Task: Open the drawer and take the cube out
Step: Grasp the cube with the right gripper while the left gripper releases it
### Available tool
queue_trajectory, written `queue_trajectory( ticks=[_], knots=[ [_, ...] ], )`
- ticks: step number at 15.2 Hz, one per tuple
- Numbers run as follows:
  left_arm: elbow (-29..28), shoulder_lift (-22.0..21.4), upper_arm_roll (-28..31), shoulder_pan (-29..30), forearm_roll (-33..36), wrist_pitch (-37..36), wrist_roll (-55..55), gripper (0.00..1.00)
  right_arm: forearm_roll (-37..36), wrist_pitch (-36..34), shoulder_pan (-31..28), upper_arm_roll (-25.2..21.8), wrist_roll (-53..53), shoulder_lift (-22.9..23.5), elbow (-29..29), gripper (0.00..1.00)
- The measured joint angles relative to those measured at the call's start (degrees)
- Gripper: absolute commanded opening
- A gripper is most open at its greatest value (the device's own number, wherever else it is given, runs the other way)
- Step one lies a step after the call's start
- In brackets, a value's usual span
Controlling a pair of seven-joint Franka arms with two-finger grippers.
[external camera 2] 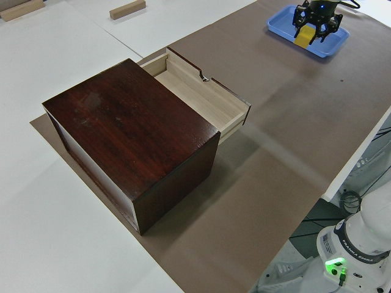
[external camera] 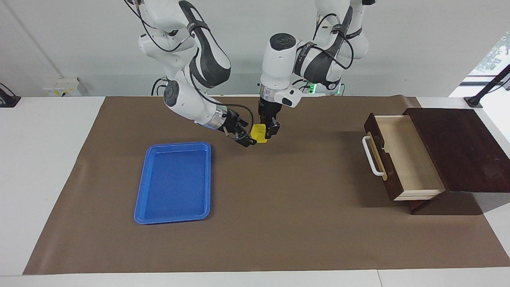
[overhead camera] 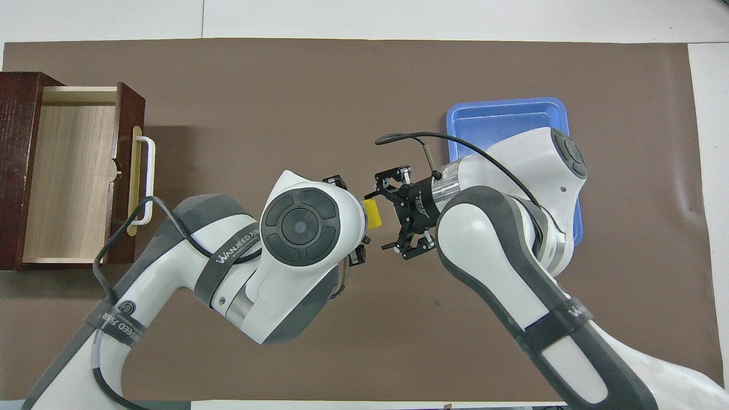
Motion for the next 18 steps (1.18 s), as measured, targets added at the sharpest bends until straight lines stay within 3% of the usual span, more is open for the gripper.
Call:
queue_trajectory(
  ticks=[6, 7, 8, 9, 10, 14, 15, 16, 17, 18],
  knots=[
    [-0.1, 0.0, 0.0, 0.0, 0.0, 0.1, 0.0, 0.00, 0.0, 0.4, 0.3, -0.3, 0.0, 0.1, 0.0, 1.00],
    [-0.1, 0.0, 0.0, 0.0, 0.0, 0.2, 0.0, 0.00, 0.0, 0.4, 0.3, -0.4, 0.0, 0.1, 0.0, 0.93],
    [-0.1, 0.0, 0.0, 0.0, 0.0, 0.2, 0.0, 0.00, 0.0, 0.4, 0.3, -0.4, 0.0, 0.1, 0.0, 0.75],
    [-0.1, 0.0, 0.0, 0.0, 0.0, 0.2, 0.0, 0.00, 0.0, 0.5, 0.3, -0.4, 0.0, 0.1, 0.0, 0.18],
    [-0.1, 0.0, 0.0, 0.0, 0.0, 0.2, 0.0, 0.00, 0.0, 0.5, 0.3, -0.4, 0.0, 0.1, 0.0, 0.00],
    [-0.5, 0.0, -0.3, -0.2, 0.0, 0.0, 0.0, 0.00, 0.0, 2.0, 0.3, -0.5, 0.1, 0.2, 0.3, 0.00],
    [-0.5, 0.0, -0.3, -0.2, 0.0, 0.1, -0.4, 0.16, 0.3, 1.9, 0.3, -0.5, 0.4, 0.2, 0.3, 0.00],
    [-0.5, 0.0, -0.2, -0.2, 0.0, 0.1, -0.4, 0.70, 0.3, 1.9, 0.3, -0.5, 0.4, 0.3, 0.3, 0.00],
    [-0.5, 0.0, -0.2, -0.2, 0.0, 0.1, -0.3, 1.00, 0.3, 1.9, 0.3, -0.5, 0.4, 0.3, 0.4, 0.00],
    [-0.4, 0.0, 0.0, -0.1, 0.0, 0.0, -0.3, 1.00, 0.3, 1.9, 0.3, -0.5, 0.3, 0.3, 0.5, 0.00]
  ],
)
